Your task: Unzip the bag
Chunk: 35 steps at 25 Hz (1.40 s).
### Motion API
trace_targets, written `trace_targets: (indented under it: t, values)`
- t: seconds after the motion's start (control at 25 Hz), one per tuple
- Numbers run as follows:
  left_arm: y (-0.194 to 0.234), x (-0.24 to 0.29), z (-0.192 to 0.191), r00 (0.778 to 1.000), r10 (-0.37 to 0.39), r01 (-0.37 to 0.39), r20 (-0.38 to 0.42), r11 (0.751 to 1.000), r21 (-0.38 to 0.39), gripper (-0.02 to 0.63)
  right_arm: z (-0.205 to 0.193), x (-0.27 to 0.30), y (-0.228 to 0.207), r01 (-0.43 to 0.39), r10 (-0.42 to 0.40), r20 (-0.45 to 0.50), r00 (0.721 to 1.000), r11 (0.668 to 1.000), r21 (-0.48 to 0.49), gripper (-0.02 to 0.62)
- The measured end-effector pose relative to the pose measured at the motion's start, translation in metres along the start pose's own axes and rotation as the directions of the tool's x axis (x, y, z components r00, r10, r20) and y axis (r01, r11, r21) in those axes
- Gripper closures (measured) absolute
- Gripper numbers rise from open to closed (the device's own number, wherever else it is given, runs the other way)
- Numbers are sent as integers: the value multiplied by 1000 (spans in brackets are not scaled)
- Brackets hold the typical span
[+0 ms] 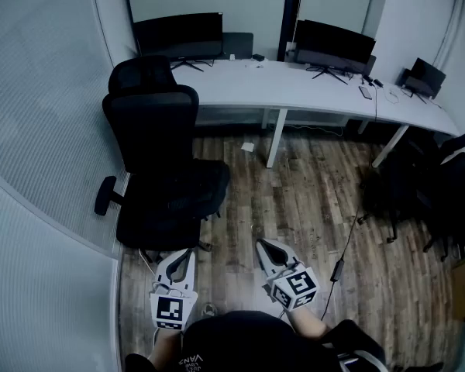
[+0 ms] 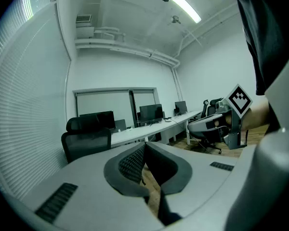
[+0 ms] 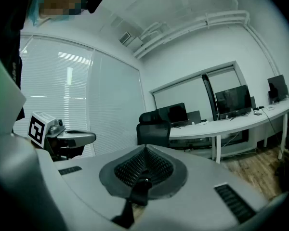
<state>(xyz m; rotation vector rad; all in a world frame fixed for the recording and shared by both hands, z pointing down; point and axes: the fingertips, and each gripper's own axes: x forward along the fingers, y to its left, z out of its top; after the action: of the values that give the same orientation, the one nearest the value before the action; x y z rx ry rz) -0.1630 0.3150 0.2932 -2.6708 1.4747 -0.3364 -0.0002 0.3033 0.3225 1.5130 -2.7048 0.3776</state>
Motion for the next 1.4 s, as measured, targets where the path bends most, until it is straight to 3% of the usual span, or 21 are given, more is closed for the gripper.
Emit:
trace_targets:
  t: [0.2, 0.56, 0.96, 1.12, 1.4]
  values:
    - [-21, 11, -9, 999, 38, -38, -16, 999, 11, 584, -6, -7, -15, -74, 73, 7, 997, 997, 30, 549]
    - [-28, 35, -42, 993, 63, -62, -100, 998, 17, 583, -23, 15, -46, -112, 113, -12, 994, 993, 44, 548]
    - [11, 98, -65, 990, 14, -14, -142, 1000, 1, 572, -29, 81, -75, -96, 99, -52, 994, 994, 58, 543]
    - [29, 119, -78, 987, -13, 10, -162, 1000, -18, 509, -33, 111, -83, -89, 94, -77, 993, 994, 65, 459]
    - [68, 140, -113, 978, -69, 65, -195, 998, -27, 457, -57, 169, -82, -88, 97, -136, 986, 994, 69, 442]
